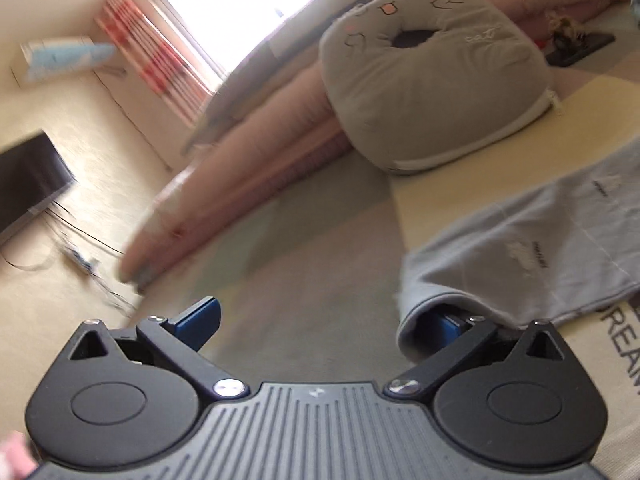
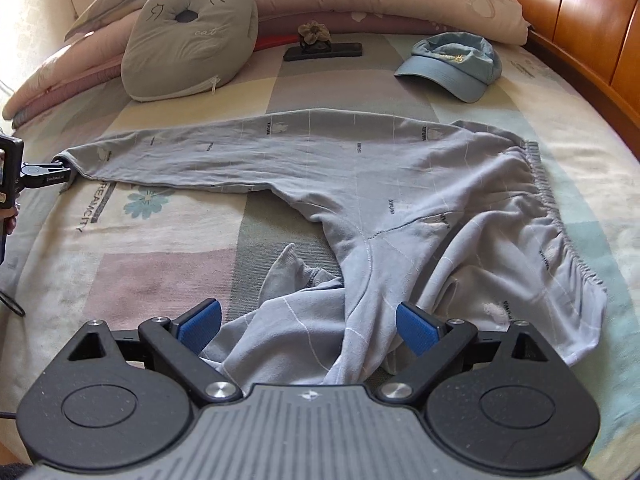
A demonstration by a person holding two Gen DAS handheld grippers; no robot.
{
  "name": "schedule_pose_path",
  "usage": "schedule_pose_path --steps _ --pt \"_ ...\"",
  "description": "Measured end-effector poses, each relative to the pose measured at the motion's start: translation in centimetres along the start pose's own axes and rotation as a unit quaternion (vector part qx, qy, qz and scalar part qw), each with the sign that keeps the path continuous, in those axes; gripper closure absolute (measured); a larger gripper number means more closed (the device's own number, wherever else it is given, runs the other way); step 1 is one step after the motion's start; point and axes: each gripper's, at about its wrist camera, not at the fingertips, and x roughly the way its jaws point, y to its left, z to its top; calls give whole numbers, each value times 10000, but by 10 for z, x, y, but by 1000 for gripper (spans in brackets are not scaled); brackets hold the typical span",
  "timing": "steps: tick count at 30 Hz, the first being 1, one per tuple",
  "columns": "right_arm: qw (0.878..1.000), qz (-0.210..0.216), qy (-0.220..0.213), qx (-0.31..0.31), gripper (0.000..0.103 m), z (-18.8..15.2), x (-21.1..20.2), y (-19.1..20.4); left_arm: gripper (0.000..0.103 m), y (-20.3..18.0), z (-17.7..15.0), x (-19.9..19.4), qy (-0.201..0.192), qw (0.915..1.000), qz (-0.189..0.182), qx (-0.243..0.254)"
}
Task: Fold clothes
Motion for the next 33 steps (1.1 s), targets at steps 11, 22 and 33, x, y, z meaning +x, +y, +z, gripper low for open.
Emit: schedule_pose_path --steps 11,22,33 --pt "9998 -67 -33 -161 5 5 -4 1 0 27 22 2 -660 9926 944 390" --pt "10000 62 -7 29 5 -1 1 -14 0 17 -23 6 60 9932 582 1008" --pt "9997 109 -73 -199 5 11 -1 -15 1 78 -44 -26 1066 9869 -1049 -604"
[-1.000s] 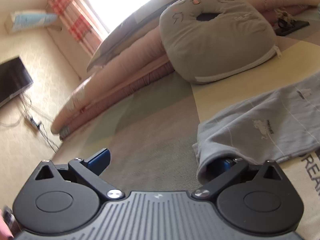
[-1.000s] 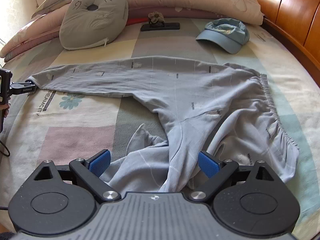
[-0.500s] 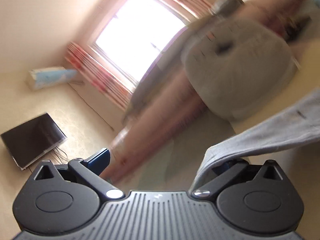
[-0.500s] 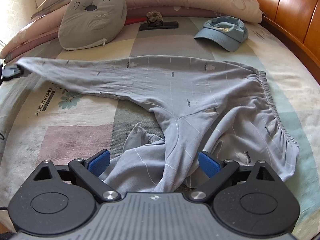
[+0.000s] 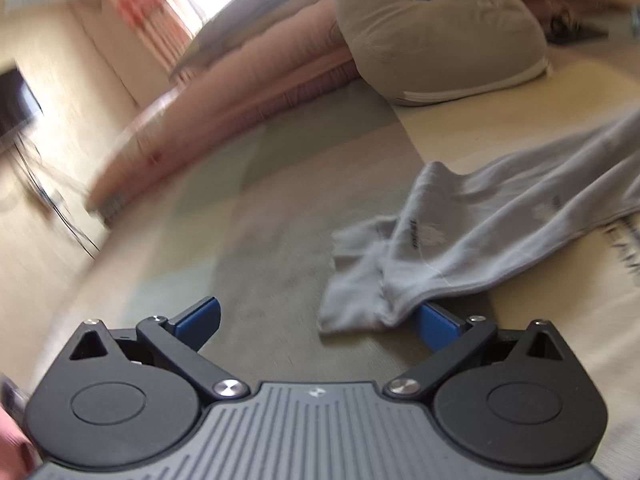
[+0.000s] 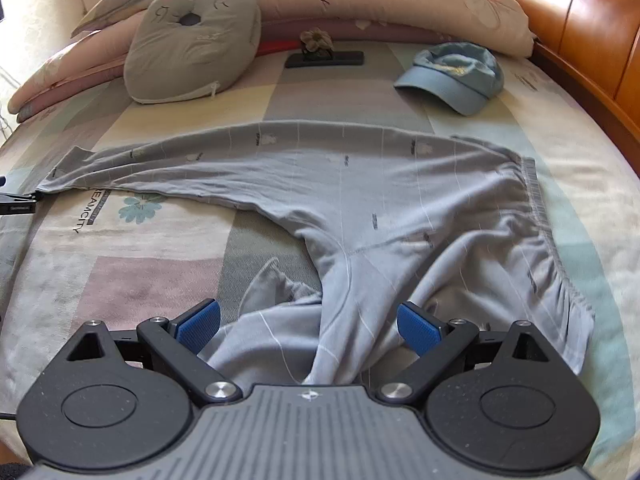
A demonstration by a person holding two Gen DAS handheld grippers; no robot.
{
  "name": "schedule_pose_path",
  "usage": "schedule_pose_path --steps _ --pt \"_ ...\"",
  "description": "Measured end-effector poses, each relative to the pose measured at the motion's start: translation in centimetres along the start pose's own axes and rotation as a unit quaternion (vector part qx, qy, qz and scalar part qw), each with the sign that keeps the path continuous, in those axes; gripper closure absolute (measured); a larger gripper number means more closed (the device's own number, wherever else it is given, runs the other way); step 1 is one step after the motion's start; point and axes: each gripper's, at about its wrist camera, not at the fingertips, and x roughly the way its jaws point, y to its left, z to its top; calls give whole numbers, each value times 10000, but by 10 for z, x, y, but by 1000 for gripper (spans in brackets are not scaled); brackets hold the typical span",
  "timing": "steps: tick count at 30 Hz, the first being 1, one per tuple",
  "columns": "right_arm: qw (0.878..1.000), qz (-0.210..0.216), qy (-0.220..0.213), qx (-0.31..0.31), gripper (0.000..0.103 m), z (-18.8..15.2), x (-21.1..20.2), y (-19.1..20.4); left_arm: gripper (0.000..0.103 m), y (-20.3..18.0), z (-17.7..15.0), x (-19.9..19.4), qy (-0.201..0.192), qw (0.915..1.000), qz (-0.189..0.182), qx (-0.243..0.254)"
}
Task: Fold clothes
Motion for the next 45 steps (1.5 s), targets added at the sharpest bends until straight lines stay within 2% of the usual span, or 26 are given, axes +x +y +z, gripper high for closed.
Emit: schedule_pose_path --steps 2,4,5,7,9,11,13,17,19,21,23,26,28,31,34,36,41,45 --pt "10000 27 -2 -28 5 2 2 2 1 14 -4 -7 67 9979 -360 -526" --pt "10000 61 11 -35 5 3 4 4 1 28 -6 -11 6 9902 -684 -1219" --pt "10000 78 21 -42 5 3 5 5 1 36 -6 -10 -19 9823 -917 -1631" --pt "9999 107 64 -89 5 2 7 10 1 51 -5 -5 -49 9597 -1418 -2427" --pt "9998 115 84 -122 5 1 7 15 1 57 -2 5 17 9385 -1703 -3003" --pt "9998 126 75 -132 5 -1 6 18 1 56 4 13 85 9305 -1775 -3203" --pt "9999 115 53 -116 5 -3 3 19 1 51 12 16 31 9280 -1764 -3281" --pt "10000 31 49 -23 5 -4 -3 18 1 42 25 31 -70 9024 -2478 -3523" --pt "10000 -4 25 -17 5 -5 -6 18 1 34 28 45 195 8967 -2594 -3582" --pt "10000 -25 22 -5 5 -7 -8 17 2 27 27 60 445 9037 -2245 -3619" --pt "10000 -64 41 11 5 -8 -9 17 2 21 33 67 450 9213 -1754 -3442" --pt "9999 -128 71 14 5 -8 -12 17 2 12 45 77 555 9430 -1131 -3080" --pt "9999 -167 21 -17 5 -9 -18 16 2 9 50 84 598 9481 -915 -2986" --pt "9998 -177 -83 -55 4 -11 -30 11 2 9 54 81 596 9459 -921 -3054" --pt "9996 -155 -211 -102 2 -16 -38 -2 2 6 52 59 407 9396 -972 -3255" --pt "9995 -58 -282 -90 1 -20 -37 -14 2 -5 54 38 293 9425 -1074 -3151" --pt "9994 265 -237 25 1 -18 -13 -41 1 -55 68 -23 -1 9676 -1480 -2044" --pt "9980 542 -329 -80 1 -7 -5 -47 1 -90 71 -54 -194 9811 -1435 -1285"
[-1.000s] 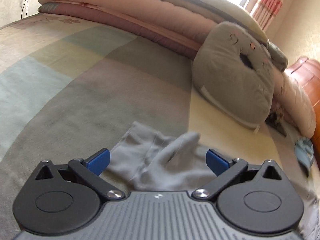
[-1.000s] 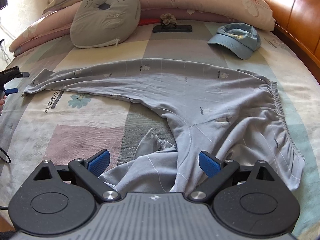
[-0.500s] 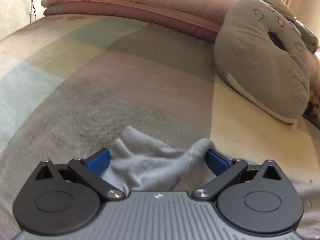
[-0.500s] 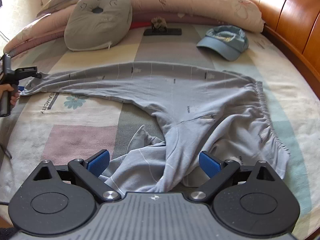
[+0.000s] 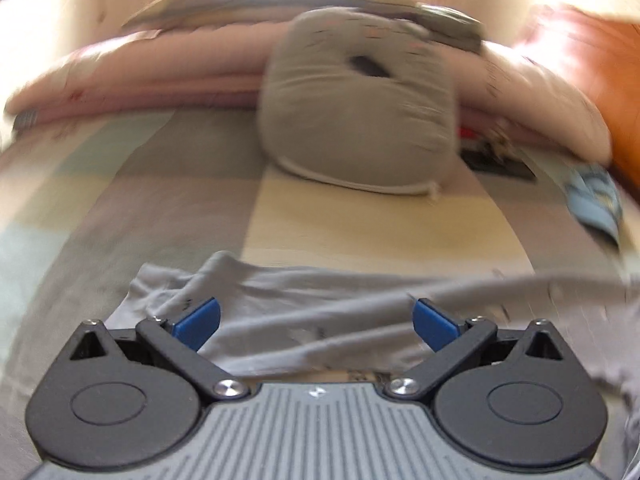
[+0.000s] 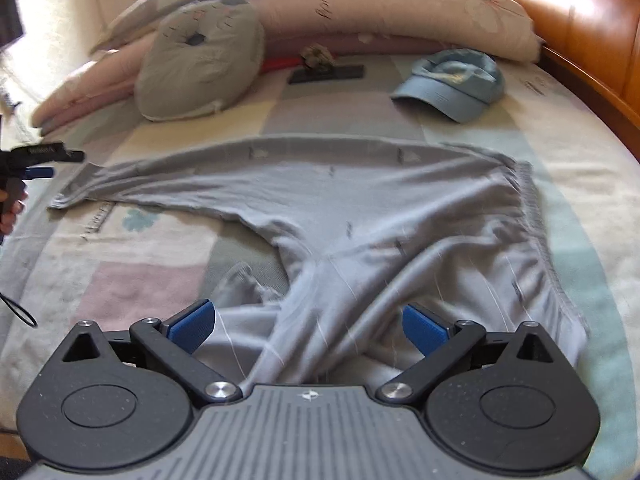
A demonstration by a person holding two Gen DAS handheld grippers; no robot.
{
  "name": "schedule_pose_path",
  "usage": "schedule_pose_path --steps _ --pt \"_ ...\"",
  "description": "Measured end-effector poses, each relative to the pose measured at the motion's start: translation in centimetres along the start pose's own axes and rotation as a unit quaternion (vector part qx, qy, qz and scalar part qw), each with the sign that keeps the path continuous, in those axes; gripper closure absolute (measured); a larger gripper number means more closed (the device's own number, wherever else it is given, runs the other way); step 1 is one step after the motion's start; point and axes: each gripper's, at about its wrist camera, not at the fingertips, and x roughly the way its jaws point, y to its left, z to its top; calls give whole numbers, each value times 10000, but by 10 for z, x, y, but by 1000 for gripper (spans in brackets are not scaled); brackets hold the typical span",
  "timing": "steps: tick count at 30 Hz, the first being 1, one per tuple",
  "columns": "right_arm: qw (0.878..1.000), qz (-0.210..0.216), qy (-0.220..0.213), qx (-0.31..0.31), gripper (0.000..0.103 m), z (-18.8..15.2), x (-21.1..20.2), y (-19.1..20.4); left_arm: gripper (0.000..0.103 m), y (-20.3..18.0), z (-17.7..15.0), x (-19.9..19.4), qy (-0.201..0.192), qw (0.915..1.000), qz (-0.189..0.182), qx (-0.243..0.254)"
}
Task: Fold clothes
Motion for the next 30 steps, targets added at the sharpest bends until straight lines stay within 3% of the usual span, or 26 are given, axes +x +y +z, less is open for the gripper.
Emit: schedule_pose_path --steps 2,5,12,18,21,26,30 --pt "9999 50 -26 -86 1 3 0 -1 1 -11 -6 0 45 9999 19 159" --pt "9999 72 -31 -121 1 6 0 -1 1 -8 -17 4 193 9998 -40 -71" --pt "9998 -94 -22 -194 1 16 0 9 1 27 -34 4 171 9985 -112 -506" --pt "9996 90 -52 -249 1 32 7 33 1 72 -39 4 123 9946 -158 -1020" --pt "9986 198 15 -484 1 43 16 53 1 84 -42 1 40 9947 -186 -1013" --pt "9938 770 85 -795 1 75 37 88 1 90 -40 -12 -363 9963 -421 -661" --pt "9822 1646 232 -878 1 104 64 116 1 81 -44 -15 -396 9968 -684 -154"
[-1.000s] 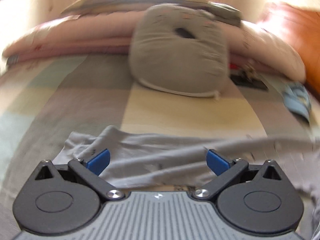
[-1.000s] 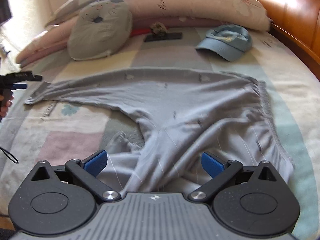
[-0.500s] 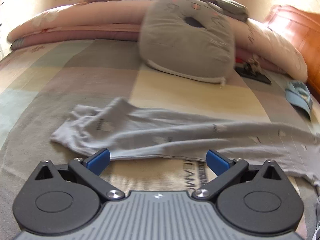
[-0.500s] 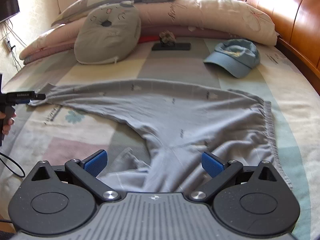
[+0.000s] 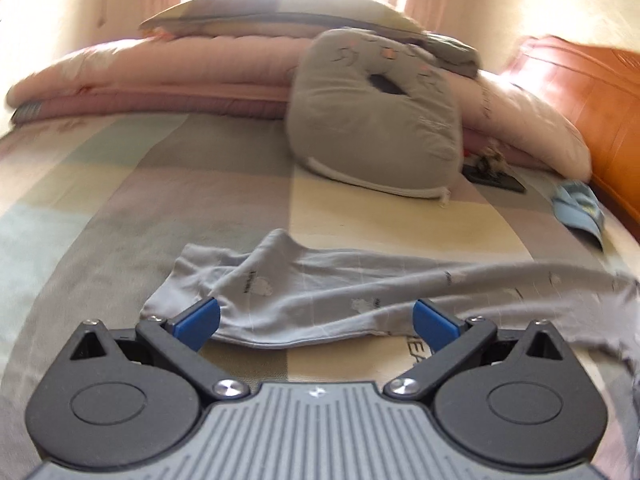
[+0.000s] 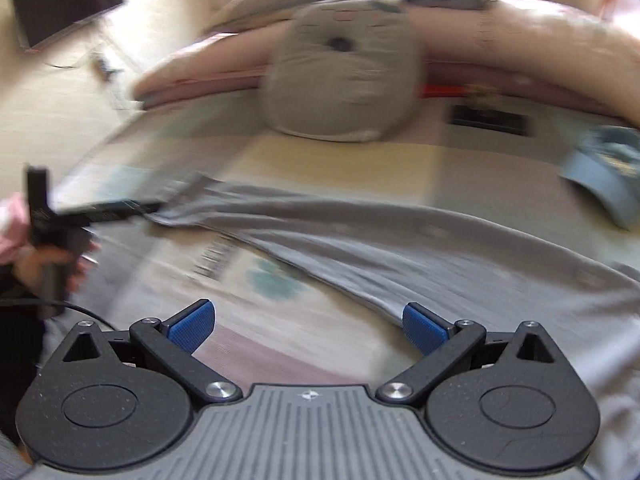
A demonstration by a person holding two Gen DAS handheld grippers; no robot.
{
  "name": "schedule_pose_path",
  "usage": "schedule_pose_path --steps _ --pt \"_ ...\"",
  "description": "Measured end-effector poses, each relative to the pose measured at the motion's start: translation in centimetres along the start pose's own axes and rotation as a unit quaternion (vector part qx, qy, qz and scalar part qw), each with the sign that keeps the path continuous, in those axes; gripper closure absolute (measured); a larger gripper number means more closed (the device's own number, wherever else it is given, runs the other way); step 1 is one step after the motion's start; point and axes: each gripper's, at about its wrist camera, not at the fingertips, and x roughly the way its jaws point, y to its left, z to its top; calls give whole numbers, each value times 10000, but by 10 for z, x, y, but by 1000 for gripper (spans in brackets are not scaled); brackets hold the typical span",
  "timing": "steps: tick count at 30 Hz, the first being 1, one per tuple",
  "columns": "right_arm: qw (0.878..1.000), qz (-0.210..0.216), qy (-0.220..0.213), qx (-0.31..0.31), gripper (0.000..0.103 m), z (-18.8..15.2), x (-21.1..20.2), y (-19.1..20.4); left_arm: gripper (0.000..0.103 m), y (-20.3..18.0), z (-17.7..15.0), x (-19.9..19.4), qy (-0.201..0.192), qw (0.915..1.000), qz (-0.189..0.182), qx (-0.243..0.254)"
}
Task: Fold clothes
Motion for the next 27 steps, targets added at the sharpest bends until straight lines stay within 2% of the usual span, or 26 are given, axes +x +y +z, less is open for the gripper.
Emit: schedule_pose_path --steps 3,5,7,9,11,13,17,21,27 --pt "9982 574 79 -147 1 27 30 13 1 -2 -10 1 140 9988 -392 256" --pt "9961 797 114 -352 1 46 51 25 1 2 -13 6 -4 9978 -549 371" --pt "9936 920 119 -651 11 64 73 38 1 8 -17 12 -168 9962 -701 482" --pt "9910 950 231 -910 23 82 99 50 1 19 -18 23 -248 9968 -712 252" --pt "9890 950 354 -1081 30 99 123 59 1 31 -23 33 -116 9970 -764 -22" --pt "9850 978 460 -1344 42 116 146 73 1 39 -29 35 44 9956 -931 -41" --pt "9784 1047 485 -1718 45 146 197 105 1 61 -33 28 -66 9923 -1180 -365" --pt "9671 1240 520 -2158 46 162 252 147 1 79 -37 26 -57 9926 -1038 -626" --pt "9474 1163 808 -2872 46 172 319 192 1 93 -40 26 -178 9897 -1118 -873"
